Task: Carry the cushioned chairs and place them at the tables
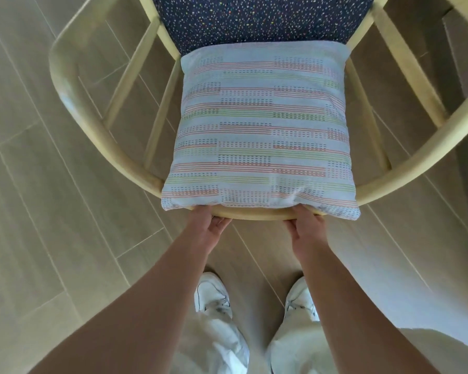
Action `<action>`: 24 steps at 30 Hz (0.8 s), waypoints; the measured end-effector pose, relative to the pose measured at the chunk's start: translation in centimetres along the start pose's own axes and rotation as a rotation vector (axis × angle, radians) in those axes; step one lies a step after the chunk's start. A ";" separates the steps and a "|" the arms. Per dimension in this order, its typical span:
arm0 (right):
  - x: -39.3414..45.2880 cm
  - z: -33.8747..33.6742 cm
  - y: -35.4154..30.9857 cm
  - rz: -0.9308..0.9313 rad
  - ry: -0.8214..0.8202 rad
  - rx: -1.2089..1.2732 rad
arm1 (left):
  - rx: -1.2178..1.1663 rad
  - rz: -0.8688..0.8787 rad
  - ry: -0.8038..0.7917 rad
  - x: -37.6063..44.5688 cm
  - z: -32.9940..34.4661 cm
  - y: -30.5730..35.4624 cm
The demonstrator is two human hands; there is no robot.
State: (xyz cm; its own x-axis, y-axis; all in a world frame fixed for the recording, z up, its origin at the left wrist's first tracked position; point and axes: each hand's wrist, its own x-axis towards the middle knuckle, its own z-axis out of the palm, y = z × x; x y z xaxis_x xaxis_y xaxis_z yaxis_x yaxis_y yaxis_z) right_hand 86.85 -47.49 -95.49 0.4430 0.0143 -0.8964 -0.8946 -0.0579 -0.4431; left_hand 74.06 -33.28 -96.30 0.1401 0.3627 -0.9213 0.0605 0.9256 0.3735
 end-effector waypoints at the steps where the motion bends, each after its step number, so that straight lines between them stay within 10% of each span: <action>1: -1.1 -0.4 -0.1 0.004 0.006 -0.010 | 0.000 -0.005 0.003 -1.2 -0.2 0.2; 24: -21.1 -0.3 -10.8 -0.066 -0.035 -0.059 | 0.062 -0.003 0.049 -22.8 2.3 11.5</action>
State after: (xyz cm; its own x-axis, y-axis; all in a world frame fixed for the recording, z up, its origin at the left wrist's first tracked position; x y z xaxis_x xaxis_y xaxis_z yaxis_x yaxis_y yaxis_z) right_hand 87.15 -47.44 -71.78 0.4979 0.0547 -0.8655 -0.8580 -0.1144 -0.5008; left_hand 73.85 -31.15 -70.72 0.0917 0.3663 -0.9260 0.1223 0.9187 0.3755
